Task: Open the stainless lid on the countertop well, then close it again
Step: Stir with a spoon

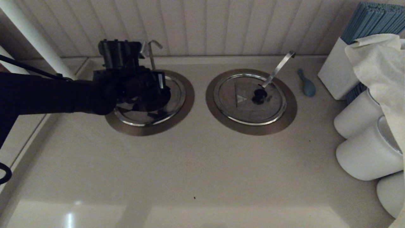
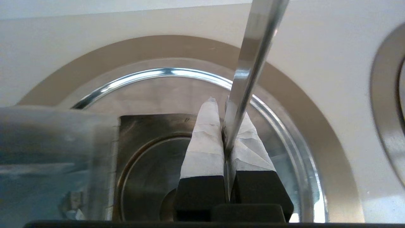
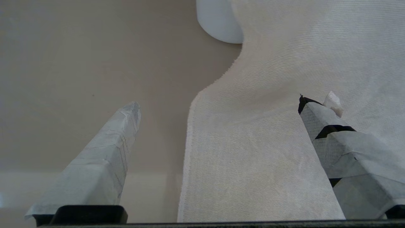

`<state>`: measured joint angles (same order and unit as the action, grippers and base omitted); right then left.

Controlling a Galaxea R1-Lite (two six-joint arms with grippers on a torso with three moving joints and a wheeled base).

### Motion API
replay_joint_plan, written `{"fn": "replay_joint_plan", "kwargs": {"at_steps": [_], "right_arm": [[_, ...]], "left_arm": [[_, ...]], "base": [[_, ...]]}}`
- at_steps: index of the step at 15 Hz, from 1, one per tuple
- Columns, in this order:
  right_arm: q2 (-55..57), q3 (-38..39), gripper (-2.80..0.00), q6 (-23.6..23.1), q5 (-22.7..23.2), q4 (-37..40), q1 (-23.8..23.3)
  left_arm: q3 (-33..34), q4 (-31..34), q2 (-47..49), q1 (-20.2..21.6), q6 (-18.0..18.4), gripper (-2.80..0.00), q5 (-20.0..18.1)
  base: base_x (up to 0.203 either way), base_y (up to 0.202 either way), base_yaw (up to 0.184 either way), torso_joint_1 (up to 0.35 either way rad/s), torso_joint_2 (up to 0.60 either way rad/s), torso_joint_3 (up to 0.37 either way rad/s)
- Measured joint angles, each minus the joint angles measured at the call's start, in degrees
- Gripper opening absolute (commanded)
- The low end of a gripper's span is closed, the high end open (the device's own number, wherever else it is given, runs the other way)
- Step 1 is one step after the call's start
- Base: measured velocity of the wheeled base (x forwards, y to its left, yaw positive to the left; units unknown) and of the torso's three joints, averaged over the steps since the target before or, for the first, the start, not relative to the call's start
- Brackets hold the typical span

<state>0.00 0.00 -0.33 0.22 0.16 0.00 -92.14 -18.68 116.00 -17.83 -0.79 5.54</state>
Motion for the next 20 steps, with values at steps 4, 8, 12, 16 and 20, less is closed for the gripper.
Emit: {"fn": "replay_joint_plan", "kwargs": {"at_steps": [4, 8, 12, 16, 20], "right_arm": [[0.0, 0.0, 0.00, 0.0, 0.0, 0.0, 0.0], [0.0, 0.0, 0.00, 0.0, 0.0, 0.0, 0.0], [0.0, 0.0, 0.00, 0.0, 0.0, 0.0, 0.0], [0.0, 0.0, 0.00, 0.0, 0.0, 0.0, 0.0], [0.0, 0.0, 0.00, 0.0, 0.0, 0.0, 0.0]], "left_arm": [[-1.1, -0.5, 1.6, 0.0, 0.0, -2.80, 1.7], [-2.2, -0.7, 2.9, 0.0, -0.2, 0.00, 3.4], [-2.3, -1.2, 2.8, 0.0, -0.4, 0.00, 3.4], [-1.8, -1.3, 0.6, 0.0, -2.2, 0.00, 3.3], [-0.9, -1.0, -3.5, 0.1, -3.1, 0.00, 3.3]], "base": [[0.000, 0.000, 0.000, 0.000, 0.00, 0.000], [0.000, 0.000, 0.000, 0.000, 0.00, 0.000], [0.000, 0.000, 0.000, 0.000, 0.00, 0.000], [0.000, 0.000, 0.000, 0.000, 0.00, 0.000], [0.000, 0.000, 0.000, 0.000, 0.00, 0.000]]}}
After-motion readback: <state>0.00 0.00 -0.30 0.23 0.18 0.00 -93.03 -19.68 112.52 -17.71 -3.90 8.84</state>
